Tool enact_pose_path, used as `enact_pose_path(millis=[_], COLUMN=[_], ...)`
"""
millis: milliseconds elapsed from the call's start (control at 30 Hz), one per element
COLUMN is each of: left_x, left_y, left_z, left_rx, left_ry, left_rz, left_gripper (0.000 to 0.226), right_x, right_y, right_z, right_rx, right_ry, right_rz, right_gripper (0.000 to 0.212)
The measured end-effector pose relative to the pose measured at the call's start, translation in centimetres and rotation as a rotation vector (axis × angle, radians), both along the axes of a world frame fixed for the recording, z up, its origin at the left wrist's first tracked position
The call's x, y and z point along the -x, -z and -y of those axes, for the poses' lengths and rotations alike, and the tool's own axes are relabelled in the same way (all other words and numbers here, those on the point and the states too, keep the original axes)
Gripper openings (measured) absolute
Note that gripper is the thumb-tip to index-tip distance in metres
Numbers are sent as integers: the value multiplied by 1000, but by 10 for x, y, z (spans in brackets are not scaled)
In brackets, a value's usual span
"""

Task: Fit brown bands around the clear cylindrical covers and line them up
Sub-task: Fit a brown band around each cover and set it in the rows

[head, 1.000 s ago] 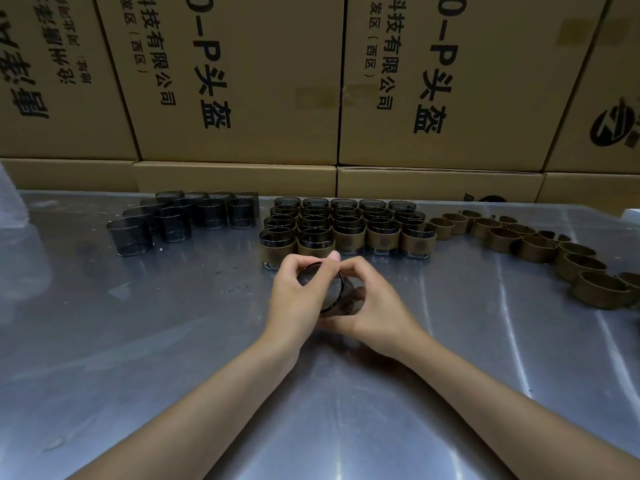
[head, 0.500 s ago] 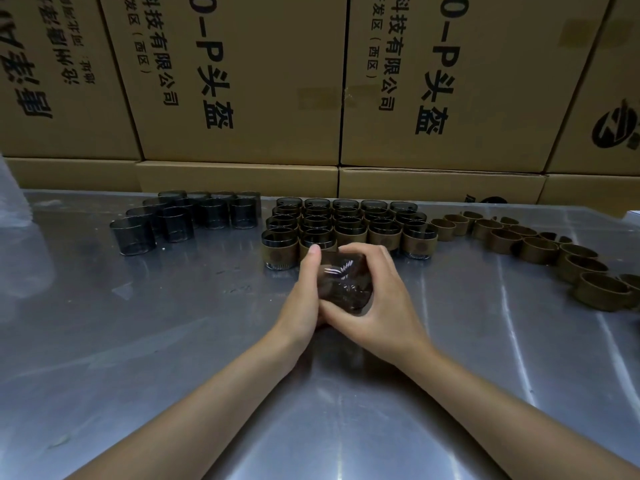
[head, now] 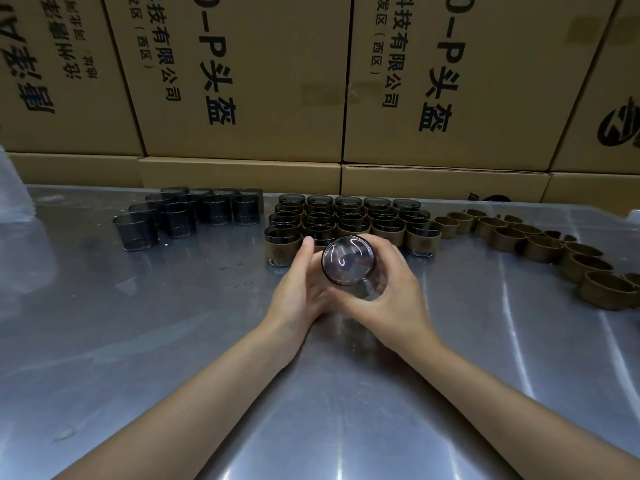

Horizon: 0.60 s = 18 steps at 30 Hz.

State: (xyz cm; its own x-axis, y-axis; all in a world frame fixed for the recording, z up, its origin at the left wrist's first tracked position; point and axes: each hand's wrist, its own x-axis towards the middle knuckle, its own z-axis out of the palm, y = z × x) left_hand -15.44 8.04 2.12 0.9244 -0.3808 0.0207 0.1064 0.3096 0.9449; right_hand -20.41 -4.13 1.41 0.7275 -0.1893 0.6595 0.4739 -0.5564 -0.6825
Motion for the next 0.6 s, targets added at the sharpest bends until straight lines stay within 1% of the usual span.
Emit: enact_pose_path(millis=[33, 133, 200, 300, 433, 467, 500, 600], left_x=[0, 1, 0, 1, 7, 9, 11, 14], left_y=[1, 1, 1, -1, -4, -3, -2, 1], left_z=[-1, -2, -4, -5, -4, -3, -2, 2], left_rx=[9, 51, 61, 47, 7, 4, -1, -66], left_ry=[2, -10, -14, -35, -28, -27, -29, -57], left_rz=[-2, -30, -43, -49, 0, 21, 44, 129], left_gripper=[53, 33, 26, 27, 52, 52, 47, 26], right_x=[-1, -1, 0, 1, 5, 5, 5, 3], right_y=[0, 1, 1, 1, 1, 1, 1, 2], right_z=[1, 2, 2, 2, -1, -2, -2, 1], right_rx=[4, 34, 60, 95, 165, 169, 168, 131], right_ry=[-8, -41, -67, -64, -36, -34, -31, -21], right_rz=[1, 9, 6, -8, -11, -13, -20, -62], right_gripper=[63, 69, 72, 73, 72, 73, 73, 72])
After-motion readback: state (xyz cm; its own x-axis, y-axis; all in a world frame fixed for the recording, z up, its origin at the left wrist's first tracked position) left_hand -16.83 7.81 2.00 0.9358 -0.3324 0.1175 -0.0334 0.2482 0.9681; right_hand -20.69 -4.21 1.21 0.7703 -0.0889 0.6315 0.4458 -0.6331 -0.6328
